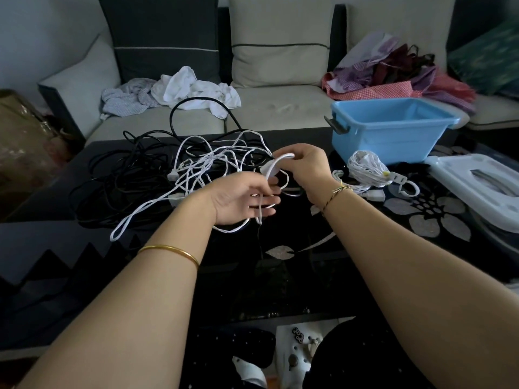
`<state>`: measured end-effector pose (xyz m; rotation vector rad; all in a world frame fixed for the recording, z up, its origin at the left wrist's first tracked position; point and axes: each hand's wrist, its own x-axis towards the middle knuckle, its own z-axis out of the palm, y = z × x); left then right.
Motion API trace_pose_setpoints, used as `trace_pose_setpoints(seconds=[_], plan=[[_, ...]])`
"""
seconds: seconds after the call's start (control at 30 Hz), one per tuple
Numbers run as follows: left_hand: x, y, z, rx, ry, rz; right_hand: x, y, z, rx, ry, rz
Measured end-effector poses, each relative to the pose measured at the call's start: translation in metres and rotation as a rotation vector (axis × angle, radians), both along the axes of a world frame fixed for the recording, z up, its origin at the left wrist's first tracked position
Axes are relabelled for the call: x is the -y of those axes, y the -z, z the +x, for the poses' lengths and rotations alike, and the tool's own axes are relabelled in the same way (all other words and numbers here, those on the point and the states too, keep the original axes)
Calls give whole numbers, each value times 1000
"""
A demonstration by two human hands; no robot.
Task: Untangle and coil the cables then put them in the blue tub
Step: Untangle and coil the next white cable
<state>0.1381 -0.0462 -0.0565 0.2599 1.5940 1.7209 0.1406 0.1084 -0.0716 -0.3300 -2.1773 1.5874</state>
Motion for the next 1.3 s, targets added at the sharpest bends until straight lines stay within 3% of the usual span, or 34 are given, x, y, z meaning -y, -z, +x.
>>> trace_pose_setpoints(seconds=[0.1, 0.17, 0.23, 0.43, 0.6, 0.67, 0.73, 0.8, 0.9, 0.97, 1.1, 1.3], plan=[[5, -5, -5, 11, -155, 67, -1, -3, 1, 15, -57, -25], [3, -3, -11, -192, -418, -91, 1, -8, 5, 27, -153, -65], [-2, -1, -15, -403, -537, -209, 4, -13, 9, 31, -271, -112], [-15, 3, -8, -401, -230, -196, 9, -20, 13, 46, -364, -146], [-14, 9, -17, -530, -415, -295, 5, -27, 18, 281, -405, -414], [-10, 11, -22, -543, -508, -305, 1, -29, 20, 380, -481, -295], [-8, 9, -21, -484, -524, -285, -1, -27, 20, 345, -498, -91], [-8, 4, -14, -331, -447, -222, -5, -23, 16, 201, -400, -61], [-12, -5, -2, -59, -248, -34, -12, -22, 7, 46, -213, -285], [-12, -10, 1, 16, -163, 53, -16, -22, 4, -10, -116, -462], [-9, -19, 2, 96, -158, 202, -26, -22, 5, -64, -163, -711], [-6, -24, 1, 251, -249, 667, -21, 4, 4, 77, -194, -312]])
